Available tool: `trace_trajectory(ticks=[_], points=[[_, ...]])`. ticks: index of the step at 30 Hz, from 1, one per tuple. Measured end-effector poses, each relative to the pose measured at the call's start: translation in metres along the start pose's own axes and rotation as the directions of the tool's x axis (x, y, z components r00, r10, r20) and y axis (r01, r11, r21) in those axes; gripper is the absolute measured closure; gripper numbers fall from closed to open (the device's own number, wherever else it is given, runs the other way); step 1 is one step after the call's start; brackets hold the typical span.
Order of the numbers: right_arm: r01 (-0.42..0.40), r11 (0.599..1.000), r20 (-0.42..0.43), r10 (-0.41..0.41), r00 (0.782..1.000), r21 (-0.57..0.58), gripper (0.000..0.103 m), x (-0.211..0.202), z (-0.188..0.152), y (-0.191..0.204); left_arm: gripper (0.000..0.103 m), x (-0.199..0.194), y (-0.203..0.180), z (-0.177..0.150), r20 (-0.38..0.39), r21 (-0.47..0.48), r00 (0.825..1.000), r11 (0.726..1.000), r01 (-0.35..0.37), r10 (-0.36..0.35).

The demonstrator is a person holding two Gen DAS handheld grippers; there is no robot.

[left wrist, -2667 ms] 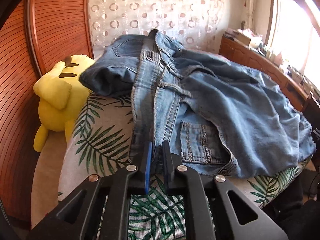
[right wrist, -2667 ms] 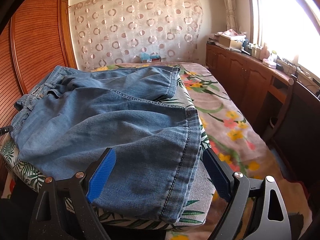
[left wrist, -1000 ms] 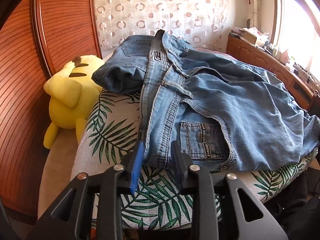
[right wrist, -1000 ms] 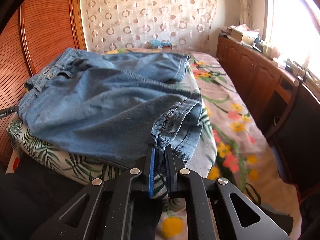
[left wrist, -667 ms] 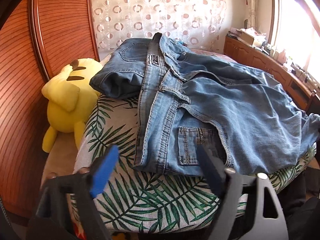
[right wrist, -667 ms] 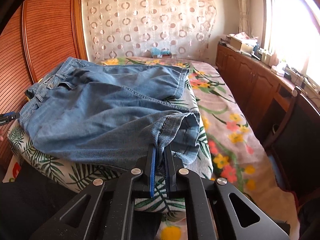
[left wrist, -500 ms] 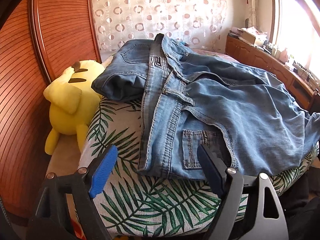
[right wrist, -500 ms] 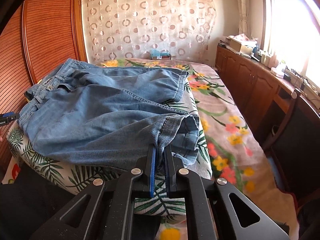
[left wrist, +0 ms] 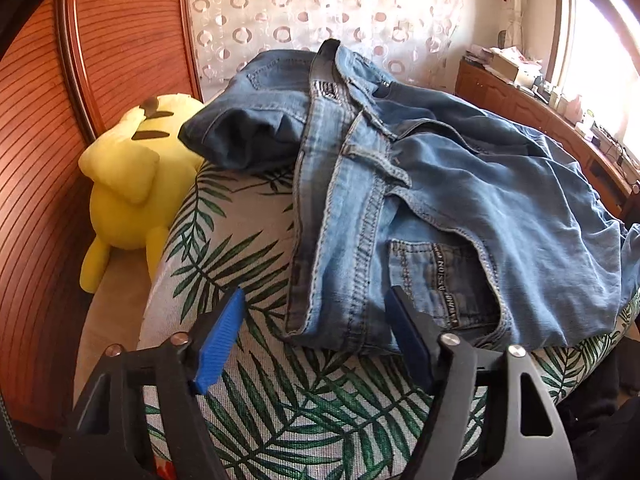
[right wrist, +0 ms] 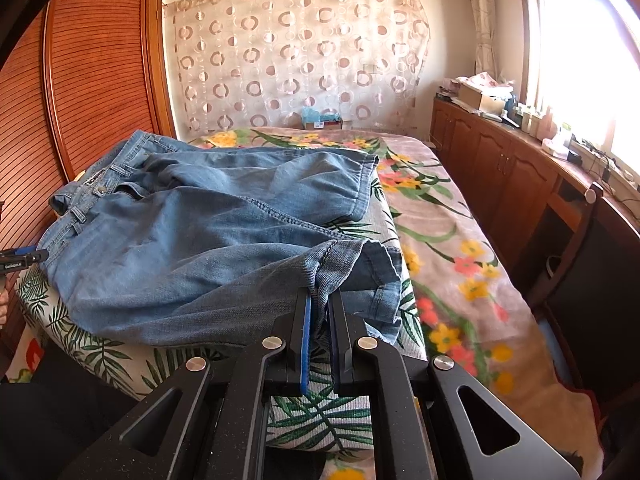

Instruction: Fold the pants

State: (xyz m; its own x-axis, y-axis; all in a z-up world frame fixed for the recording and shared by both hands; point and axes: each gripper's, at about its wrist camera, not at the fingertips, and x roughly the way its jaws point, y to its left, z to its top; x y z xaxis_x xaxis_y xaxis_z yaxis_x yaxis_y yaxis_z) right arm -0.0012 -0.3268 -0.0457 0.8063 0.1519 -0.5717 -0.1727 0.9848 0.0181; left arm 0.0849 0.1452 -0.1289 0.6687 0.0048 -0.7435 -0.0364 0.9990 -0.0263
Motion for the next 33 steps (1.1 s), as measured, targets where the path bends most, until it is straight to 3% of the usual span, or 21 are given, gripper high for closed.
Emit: trace_trajectory(ticks=[4, 17, 19, 28, 33], points=[[0.001, 1.0, -0.004, -0.001, 1.0, 0.002, 0.096, 0.002, 0.001, 0.0, 0.041, 0.003, 0.001, -0.001, -0.001, -0.008, 1.0, 1.0, 0.029, -0.029], [-0.01, 1.0, -0.001, 0.01, 1.0, 0.014, 0.096, 0.009, 0.004, 0.001, 0.042, 0.012, -0.002, 0.003, -0.008, 0.003, 1.0, 1.0, 0.02, -0.02], [-0.011, 1.0, -0.003, 0.011, 1.0, 0.015, 0.096, 0.01, 0.003, 0.001, 0.052, 0.011, -0.002, 0.003, -0.003, 0.003, 0.999, 0.999, 0.04, -0.04], [-0.013, 1.0, -0.009, 0.013, 1.0, 0.015, 0.096, 0.013, 0.001, -0.002, 0.078, 0.008, -0.004, 0.003, 0.007, -0.009, 0.999, 0.999, 0.049, -0.049], [-0.013, 1.0, 0.001, 0.013, 1.0, 0.021, 0.096, 0.009, 0.003, -0.003, 0.086, -0.008, -0.01, 0.003, 0.041, -0.003, 0.998, 0.999, 0.046, -0.046]])
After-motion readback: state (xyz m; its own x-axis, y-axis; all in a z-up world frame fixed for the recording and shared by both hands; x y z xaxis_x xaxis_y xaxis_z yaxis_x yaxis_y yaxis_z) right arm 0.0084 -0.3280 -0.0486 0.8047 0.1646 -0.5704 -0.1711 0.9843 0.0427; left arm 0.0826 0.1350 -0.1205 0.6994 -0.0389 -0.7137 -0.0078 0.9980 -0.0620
